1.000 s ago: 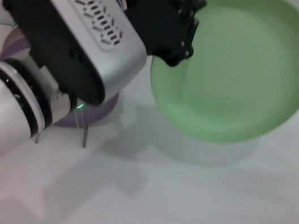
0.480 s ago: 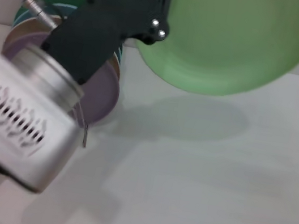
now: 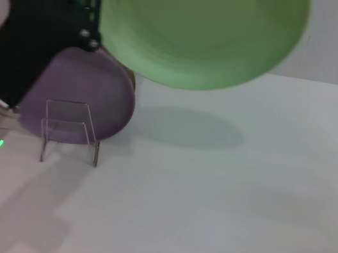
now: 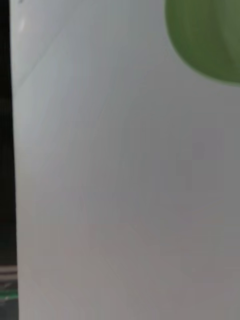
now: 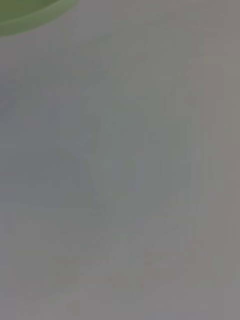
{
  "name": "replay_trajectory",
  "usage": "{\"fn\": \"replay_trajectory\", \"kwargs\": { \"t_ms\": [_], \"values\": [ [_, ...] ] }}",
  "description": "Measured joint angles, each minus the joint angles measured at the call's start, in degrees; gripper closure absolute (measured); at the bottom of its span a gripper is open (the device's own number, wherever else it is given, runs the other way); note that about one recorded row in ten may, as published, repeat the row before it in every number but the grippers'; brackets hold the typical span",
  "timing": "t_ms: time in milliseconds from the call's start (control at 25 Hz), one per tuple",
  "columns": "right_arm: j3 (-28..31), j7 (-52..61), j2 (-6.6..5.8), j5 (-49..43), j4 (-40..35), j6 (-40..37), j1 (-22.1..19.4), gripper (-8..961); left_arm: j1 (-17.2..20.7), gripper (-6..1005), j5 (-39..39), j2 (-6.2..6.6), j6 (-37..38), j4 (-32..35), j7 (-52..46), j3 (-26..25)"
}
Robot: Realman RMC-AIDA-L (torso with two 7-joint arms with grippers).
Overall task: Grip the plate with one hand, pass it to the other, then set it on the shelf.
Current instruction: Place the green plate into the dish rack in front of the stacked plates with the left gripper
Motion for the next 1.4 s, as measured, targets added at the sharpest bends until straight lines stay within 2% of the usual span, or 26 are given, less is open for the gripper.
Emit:
{"fn": "replay_trajectory", "kwargs": {
  "t_ms": [400,480,600,1040,1400],
  "values": [
    [-1.74,0.21,-0.21,-0.19,-0.10,0.12,0.50,396,-4.34,972,-0.01,-0.49,8.28,13.19,-2.12,-3.80],
    [-2.01,0.21,-0.21,-0.21,-0.15,0.09,0.54,396,-6.97,972,-0.05,-1.19,13.30,20.65,-2.65,-5.28],
    [-2.20,0.21,-0.21,-0.23,-0.31,0.02,0.59,396,-7.99,972,-0.08,-1.29,15.54,24.82,-4.77,-6.01],
    [-4.64,0.19,-0.23,-0.24,-0.60,0.01,0.64,396,-10.06,965,-0.11,-1.26,17.30,33.92,-5.63,-9.39],
    [-5.10,0.40,-0.28,-0.24,-0.61,0.11,0.63,395,-10.80,960,-0.10,-0.87,16.94,37.67,-5.80,-10.87]
  ]
}}
